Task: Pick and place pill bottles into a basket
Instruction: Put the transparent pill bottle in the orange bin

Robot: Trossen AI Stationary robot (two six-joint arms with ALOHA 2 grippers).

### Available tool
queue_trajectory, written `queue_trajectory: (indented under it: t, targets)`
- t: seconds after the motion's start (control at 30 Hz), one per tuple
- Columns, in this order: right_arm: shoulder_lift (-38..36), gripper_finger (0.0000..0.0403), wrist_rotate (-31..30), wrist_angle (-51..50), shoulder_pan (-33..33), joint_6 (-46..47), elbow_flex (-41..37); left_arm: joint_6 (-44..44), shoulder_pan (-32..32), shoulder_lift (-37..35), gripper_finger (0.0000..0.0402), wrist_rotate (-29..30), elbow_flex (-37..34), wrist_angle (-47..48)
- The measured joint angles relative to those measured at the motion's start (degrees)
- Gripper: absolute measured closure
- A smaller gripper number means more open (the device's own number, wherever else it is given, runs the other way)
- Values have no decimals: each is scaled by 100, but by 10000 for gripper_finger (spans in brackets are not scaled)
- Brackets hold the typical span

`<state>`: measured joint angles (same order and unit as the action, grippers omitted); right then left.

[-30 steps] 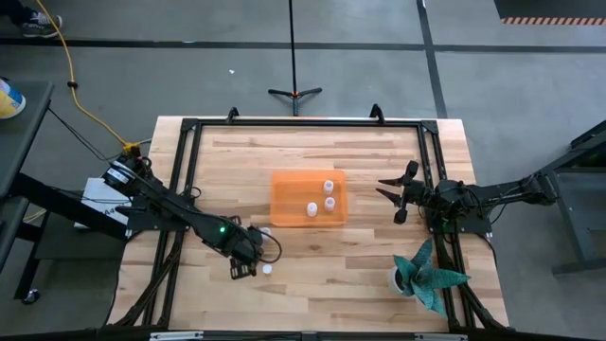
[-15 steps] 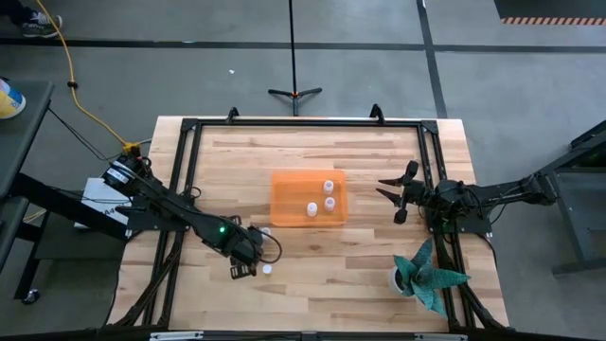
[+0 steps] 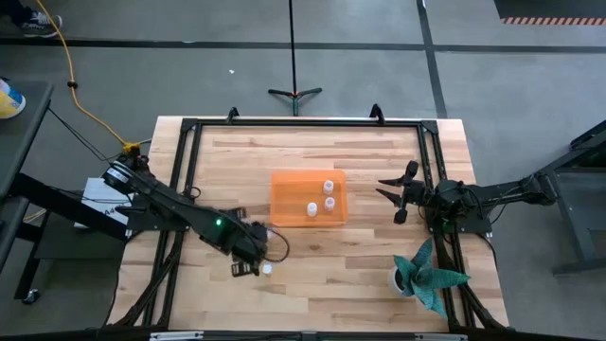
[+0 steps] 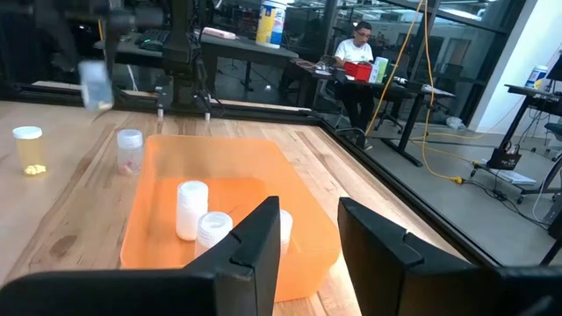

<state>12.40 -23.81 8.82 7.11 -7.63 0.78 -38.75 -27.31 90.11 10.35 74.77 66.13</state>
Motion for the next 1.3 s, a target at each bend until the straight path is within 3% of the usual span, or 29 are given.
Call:
queue_trajectory:
  t: [0.2,0.5,0.77,0.97,1.3]
  targets:
    - [0,295,-2,0,0,-8,0,257,904,-5,227,412,764,18]
    - [0,295,-2,1,-1,-12,0,2469,2612,120,227,-263,784,-616]
    - [0,295,-2,-5,-2,-14,0,3426,3800,738,213,-513,784,-858]
    - [0,295,-2,-16,0,-37,0,3822,4135,1309,227,-1101,787,-1288]
    - [0,295,-2,-103,0,-38,0,4162,4155,1892,208,-1148,782,-1153]
